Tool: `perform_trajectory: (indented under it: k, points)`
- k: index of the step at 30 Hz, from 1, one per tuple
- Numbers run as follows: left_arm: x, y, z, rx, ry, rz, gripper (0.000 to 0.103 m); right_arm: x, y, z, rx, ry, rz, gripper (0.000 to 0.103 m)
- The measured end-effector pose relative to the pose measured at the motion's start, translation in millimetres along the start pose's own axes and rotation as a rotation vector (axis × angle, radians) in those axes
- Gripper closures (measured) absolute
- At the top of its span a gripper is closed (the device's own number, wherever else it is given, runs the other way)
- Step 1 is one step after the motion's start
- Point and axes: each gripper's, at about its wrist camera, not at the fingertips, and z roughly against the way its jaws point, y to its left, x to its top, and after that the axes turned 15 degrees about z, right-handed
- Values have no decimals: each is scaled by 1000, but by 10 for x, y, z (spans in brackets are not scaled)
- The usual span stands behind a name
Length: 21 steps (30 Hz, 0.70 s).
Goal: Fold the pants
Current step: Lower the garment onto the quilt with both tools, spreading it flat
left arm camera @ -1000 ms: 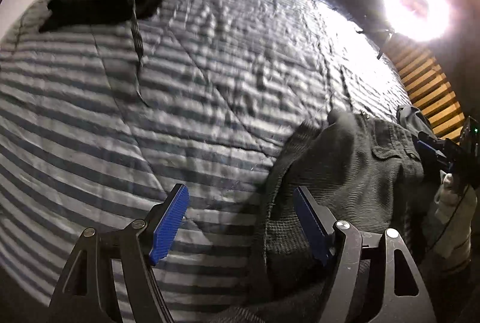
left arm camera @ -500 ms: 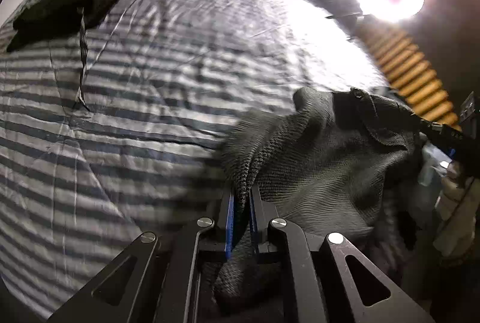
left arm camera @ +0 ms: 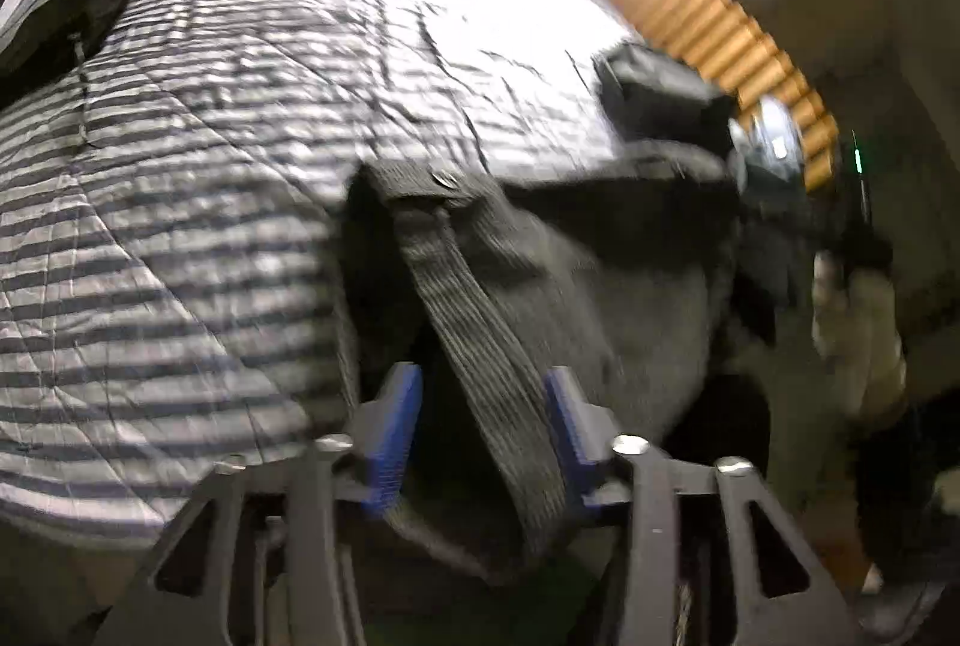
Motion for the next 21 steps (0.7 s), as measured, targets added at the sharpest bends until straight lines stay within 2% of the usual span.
perform_trajectory:
  k: [2,4,6,7,9,11,13,14,15,18,21]
  points:
    - [197,59,-41,22,-43,33,25,0,20,-17,-10,-1,8,95]
    - [336,111,-165,10,-40,74,25,18,53,-8,-18,-4,19,95]
    - [531,170,-381,33,-53,102,25,24,70,15,-23,-9,26,95]
    - [603,198,-482,33,-39,110,25,27,82,25,-25,-9,30,95]
    - [742,266,-713,-13,23,153,25,25,104,25,-28,-10,34,95]
    - [804,296,-846,-1,29,176,26,17,89,27,-23,-11,29,95]
    - [858,328,-921,-31,28,200,52,15,79,14,-15,-15,16,95]
    - [888,342,-938,-61,39,224,86,12,72,14,-11,-15,8,95]
    - [897,348,-930,-77,41,239,91,13,79,23,-9,-18,3,95]
    - [885,261,-622,-110,-49,227,93,16,139,164,2,-54,7,95]
    - [849,131,-16,-147,-156,188,93,70,291,511,31,-132,27,95]
